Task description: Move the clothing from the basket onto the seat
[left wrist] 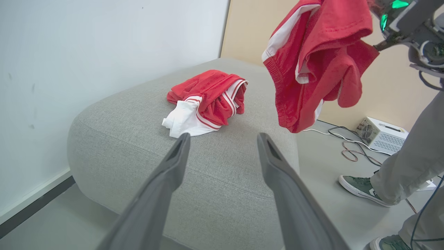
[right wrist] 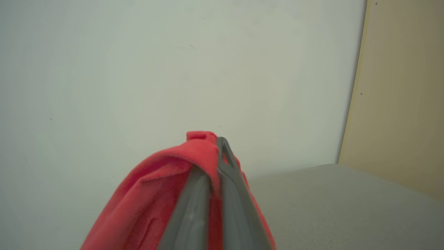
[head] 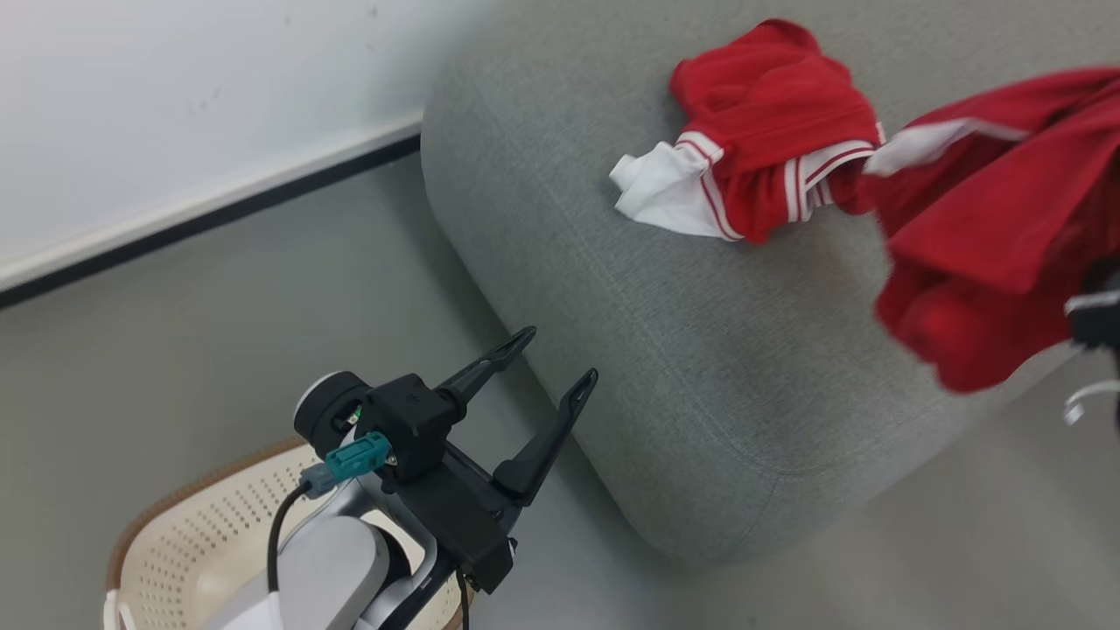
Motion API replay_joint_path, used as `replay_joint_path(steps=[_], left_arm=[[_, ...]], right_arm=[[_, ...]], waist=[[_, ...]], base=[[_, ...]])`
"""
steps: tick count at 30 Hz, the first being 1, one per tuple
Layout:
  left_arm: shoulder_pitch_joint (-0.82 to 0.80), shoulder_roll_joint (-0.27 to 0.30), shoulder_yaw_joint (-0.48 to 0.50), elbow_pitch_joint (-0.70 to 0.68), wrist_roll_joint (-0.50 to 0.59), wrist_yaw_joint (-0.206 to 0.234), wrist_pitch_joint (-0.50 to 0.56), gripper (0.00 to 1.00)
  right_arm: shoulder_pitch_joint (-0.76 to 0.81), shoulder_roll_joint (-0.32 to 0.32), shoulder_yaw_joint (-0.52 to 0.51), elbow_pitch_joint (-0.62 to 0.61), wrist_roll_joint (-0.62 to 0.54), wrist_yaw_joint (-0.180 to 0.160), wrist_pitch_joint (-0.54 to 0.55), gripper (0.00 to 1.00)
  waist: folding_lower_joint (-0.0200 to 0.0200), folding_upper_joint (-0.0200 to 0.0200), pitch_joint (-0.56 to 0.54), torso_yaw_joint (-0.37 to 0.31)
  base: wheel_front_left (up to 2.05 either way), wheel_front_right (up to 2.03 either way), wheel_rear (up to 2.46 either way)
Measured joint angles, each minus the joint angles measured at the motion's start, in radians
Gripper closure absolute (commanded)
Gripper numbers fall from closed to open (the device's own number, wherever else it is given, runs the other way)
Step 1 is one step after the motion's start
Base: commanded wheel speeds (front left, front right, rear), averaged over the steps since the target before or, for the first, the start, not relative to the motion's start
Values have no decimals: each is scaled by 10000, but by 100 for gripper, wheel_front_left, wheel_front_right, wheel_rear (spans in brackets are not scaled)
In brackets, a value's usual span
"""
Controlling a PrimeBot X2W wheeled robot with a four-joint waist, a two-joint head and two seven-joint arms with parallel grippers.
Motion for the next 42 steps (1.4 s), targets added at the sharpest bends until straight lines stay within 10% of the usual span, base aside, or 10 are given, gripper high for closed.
replay_joint_path(steps=[15,34,37,39,42], left_arm=[[-637,660,453,-1076,59,-2,353,0],[-1416,1406,1166,-1599,67,-90,437,0],[-1407,1446,1187,-1436,67,-92,357,0],[-1406,1425,1181,-1340,67,-104,324,0],[-1406,1346,1179,-1183,65,-151,167,0]], right_arm=[[-3241,-802,-1639,1816,508,-249,-2,100],[-3730,-42,-81,5440,-311,-629,1162,100],[-3787,188,232,5981,-322,-441,1381,60],[-3869,297,387,6222,-397,-368,1427,0],[-4034,278,487,6579,-489,-236,1507,0]], waist=[[1,0,1765,905],[0,1,4082,2354],[1,2,4246,2492],[1,2,4257,2535],[-1,0,4151,2531]], base=[[0,0,0],[0,0,0],[0,0,0],[0,0,0],[0,0,0]])
